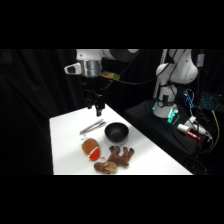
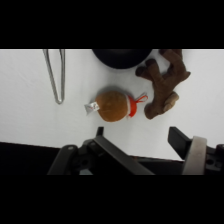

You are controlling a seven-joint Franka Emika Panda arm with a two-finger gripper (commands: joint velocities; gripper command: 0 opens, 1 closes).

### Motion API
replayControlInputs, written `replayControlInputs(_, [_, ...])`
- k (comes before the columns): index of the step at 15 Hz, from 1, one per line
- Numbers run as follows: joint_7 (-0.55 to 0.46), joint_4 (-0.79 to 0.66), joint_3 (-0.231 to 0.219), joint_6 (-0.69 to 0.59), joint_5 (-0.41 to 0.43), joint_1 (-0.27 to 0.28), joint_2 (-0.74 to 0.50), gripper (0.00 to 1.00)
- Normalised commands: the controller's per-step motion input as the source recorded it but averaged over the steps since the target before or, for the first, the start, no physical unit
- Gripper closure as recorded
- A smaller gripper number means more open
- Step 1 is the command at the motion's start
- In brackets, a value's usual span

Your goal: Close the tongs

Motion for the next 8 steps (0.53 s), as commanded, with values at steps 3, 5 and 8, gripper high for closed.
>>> replayControlInputs(3, [0.04, 0.09, 0.001, 0.12, -0.097, -0.022, 0.10, 0.00])
replayControlInputs(5, [0.00, 0.21, -0.043, 0.10, -0.127, -0.067, 0.17, 0.00])
replayControlInputs(8, [-0.01, 0.28, -0.076, 0.07, -0.125, -0.104, 0.17, 0.00])
